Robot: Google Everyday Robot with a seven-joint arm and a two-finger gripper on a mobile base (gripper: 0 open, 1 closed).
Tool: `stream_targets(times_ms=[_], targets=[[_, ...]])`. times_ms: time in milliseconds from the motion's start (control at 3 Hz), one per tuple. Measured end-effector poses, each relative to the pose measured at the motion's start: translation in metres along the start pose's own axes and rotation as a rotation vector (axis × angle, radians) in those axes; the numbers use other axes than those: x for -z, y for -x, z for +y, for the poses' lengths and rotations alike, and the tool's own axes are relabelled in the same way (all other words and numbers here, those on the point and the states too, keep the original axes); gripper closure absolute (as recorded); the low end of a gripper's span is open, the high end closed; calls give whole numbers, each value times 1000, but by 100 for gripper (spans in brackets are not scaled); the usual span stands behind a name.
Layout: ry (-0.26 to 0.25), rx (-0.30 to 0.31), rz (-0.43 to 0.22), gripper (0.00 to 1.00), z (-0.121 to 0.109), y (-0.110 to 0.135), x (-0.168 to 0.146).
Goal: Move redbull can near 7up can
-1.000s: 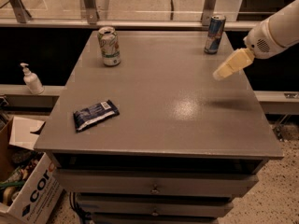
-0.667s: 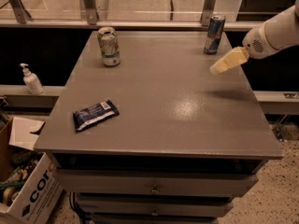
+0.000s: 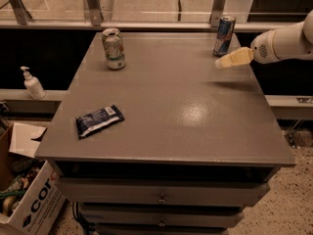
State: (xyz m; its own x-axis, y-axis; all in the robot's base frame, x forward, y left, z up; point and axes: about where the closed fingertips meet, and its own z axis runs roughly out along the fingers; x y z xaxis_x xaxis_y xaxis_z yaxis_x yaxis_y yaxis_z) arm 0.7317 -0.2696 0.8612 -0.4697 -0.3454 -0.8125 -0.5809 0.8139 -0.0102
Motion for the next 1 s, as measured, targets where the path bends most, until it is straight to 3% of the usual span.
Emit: stream_targets(times_ms=[667, 1000], targets=[[-26, 24, -193, 0, -28, 35, -21], [-26, 24, -193, 0, -28, 35, -21]])
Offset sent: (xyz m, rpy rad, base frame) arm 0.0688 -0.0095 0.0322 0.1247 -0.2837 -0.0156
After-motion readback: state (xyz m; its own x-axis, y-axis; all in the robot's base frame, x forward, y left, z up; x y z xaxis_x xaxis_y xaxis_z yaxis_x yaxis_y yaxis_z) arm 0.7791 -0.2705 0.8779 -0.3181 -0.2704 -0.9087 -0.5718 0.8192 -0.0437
